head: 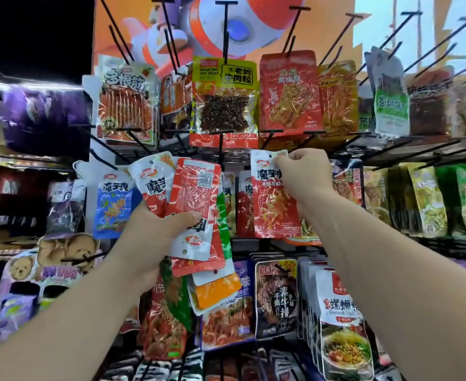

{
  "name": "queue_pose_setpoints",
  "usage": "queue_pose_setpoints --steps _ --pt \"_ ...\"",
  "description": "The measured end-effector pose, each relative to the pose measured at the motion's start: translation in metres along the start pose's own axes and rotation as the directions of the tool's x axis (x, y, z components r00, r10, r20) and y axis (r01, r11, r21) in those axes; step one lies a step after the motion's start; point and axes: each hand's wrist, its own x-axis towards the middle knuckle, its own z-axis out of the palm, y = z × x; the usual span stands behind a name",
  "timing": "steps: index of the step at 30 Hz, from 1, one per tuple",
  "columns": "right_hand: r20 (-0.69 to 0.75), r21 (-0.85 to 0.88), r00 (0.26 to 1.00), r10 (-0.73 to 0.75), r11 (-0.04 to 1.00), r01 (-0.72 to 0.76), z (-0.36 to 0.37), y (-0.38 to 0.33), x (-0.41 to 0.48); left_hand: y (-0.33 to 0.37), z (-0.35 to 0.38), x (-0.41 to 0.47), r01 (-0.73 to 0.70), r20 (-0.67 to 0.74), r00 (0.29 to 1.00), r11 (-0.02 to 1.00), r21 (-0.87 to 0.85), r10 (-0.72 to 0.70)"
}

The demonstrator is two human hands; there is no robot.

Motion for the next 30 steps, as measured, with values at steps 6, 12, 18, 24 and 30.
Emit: queue_pose_setpoints --steps 6,12,18,24,30 --pt "0.001 -0.024 0.998 -0.056 0.998 0.056 0.002 -0.001 -0.003 0.002 -0.005 0.009 0.029 0.045 0.999 0.999 0.027 -0.030" --pt "-0.012 -0.105 0.996 -0.083 0.991 0.082 0.003 -0.007 0.002 -0.006 -0.007 0.011 0.030 0.087 0.996 1.000 0.006 -0.031" --pt "-0.026 -0.055 0.998 -0.059 0.997 0.058 0.003 -0.006 0.006 -0.009 -0.013 0.012 0.015 0.125 0.992 1.000 -0.008 -0.014" --pt "-0.036 -0.113 0.991 -0.125 0.986 0.121 0.002 -0.005 0.006 -0.012 -0.013 0.014 0.004 0.138 0.990 1.000 -0.013 -0.002" --pt "-0.042 -0.081 0.994 -0.102 0.992 0.098 0.002 -0.005 0.005 -0.014 -0.014 0.013 -0.006 0.191 0.982 1.000 -0.027 0.011"
